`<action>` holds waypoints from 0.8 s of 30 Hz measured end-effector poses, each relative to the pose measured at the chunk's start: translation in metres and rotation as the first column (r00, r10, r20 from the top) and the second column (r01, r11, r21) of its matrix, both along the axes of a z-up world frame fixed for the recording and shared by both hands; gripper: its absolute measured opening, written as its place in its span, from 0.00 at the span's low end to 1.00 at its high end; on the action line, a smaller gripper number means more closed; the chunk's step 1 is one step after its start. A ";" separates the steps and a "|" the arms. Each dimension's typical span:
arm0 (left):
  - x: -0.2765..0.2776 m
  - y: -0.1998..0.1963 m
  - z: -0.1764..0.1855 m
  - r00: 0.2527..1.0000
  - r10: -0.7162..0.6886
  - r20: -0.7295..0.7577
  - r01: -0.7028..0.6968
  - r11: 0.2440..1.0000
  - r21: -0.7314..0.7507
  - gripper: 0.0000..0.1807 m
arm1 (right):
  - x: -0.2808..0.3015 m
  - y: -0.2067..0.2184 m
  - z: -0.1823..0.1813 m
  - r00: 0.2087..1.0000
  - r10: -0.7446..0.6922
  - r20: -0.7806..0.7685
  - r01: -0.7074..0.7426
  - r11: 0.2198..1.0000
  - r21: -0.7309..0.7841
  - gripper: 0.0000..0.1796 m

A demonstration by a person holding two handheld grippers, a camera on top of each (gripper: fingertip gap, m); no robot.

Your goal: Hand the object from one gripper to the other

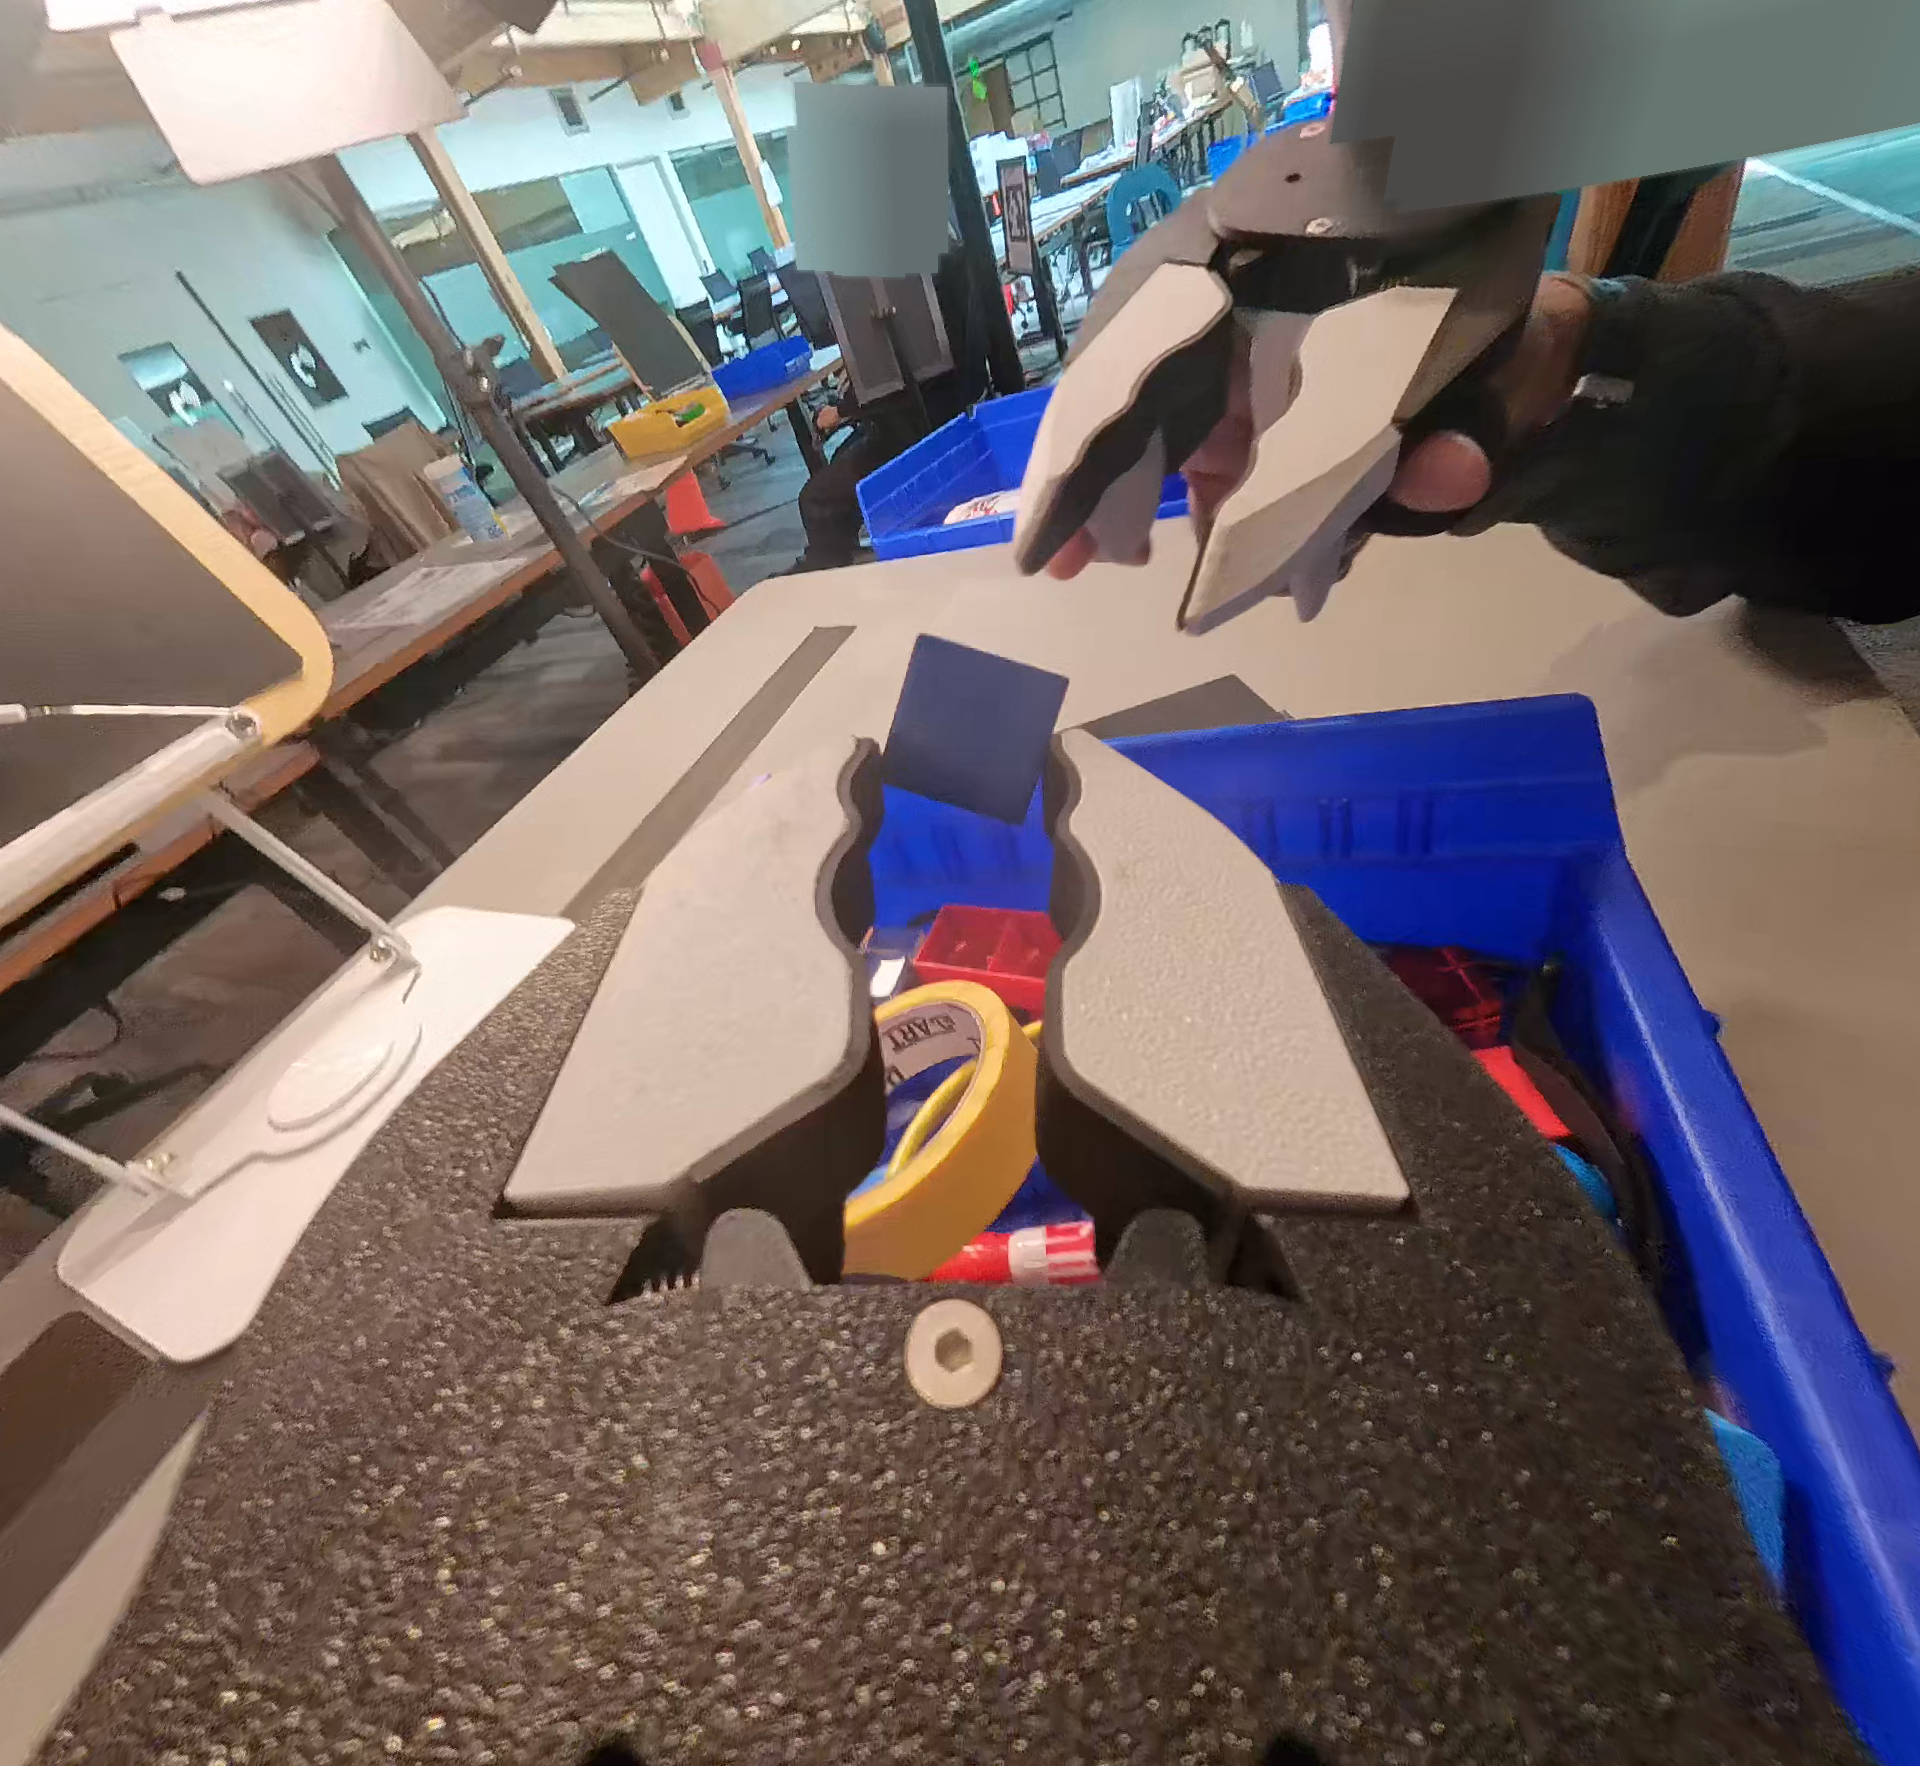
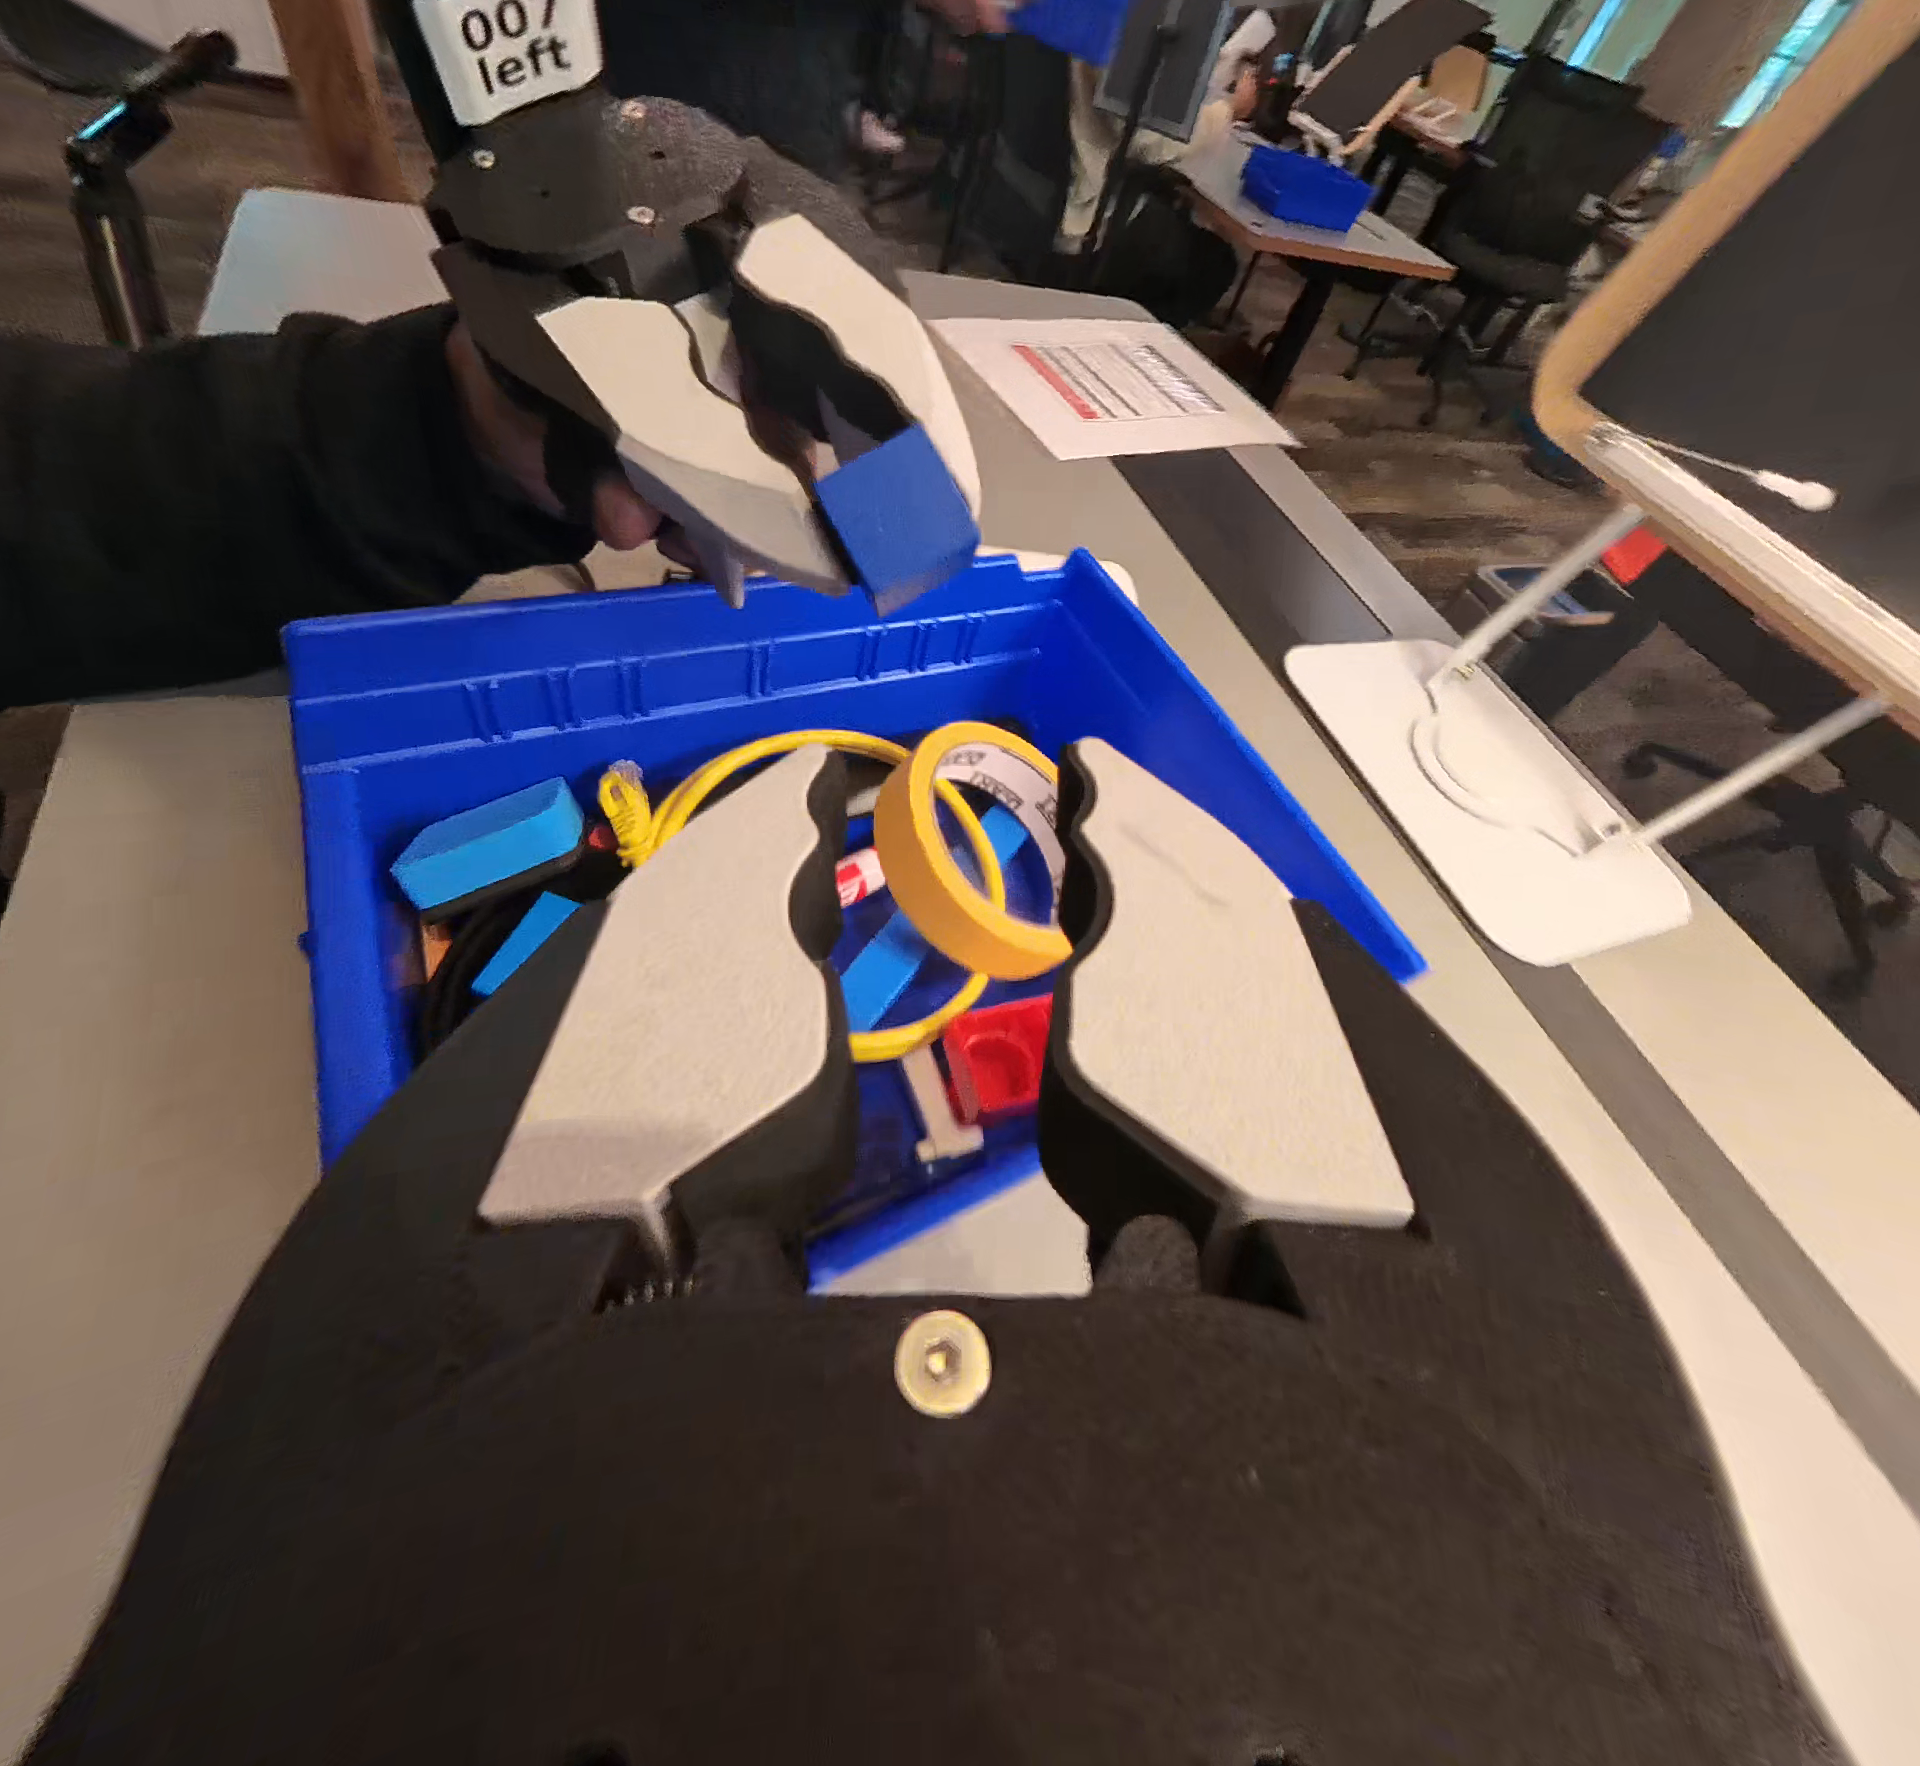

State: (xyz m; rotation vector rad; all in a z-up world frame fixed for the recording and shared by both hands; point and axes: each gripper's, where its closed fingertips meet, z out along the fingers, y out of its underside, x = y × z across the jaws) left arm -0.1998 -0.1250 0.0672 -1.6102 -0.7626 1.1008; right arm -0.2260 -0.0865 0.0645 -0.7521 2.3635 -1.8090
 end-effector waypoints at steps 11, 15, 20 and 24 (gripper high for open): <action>0.023 0.013 -0.018 0.979 -0.121 0.166 0.109 0.991 0.082 0.17 | 0.041 -0.022 -0.037 0.977 0.195 -0.082 -0.185 0.976 0.118 0.25; 0.022 0.014 -0.029 0.973 -0.109 0.205 0.103 0.994 0.041 0.17 | 0.047 -0.022 -0.033 0.967 0.230 -0.108 -0.220 0.970 0.100 0.25; 0.024 0.017 -0.039 0.962 -0.109 0.248 0.112 0.994 0.005 0.17 | 0.053 -0.024 -0.033 0.953 0.271 -0.133 -0.259 0.961 0.100 0.21; 0.025 0.016 -0.041 0.960 -0.109 0.258 0.112 0.994 0.002 0.17 | 0.056 -0.023 -0.037 0.941 0.308 -0.140 -0.291 0.948 0.128 0.15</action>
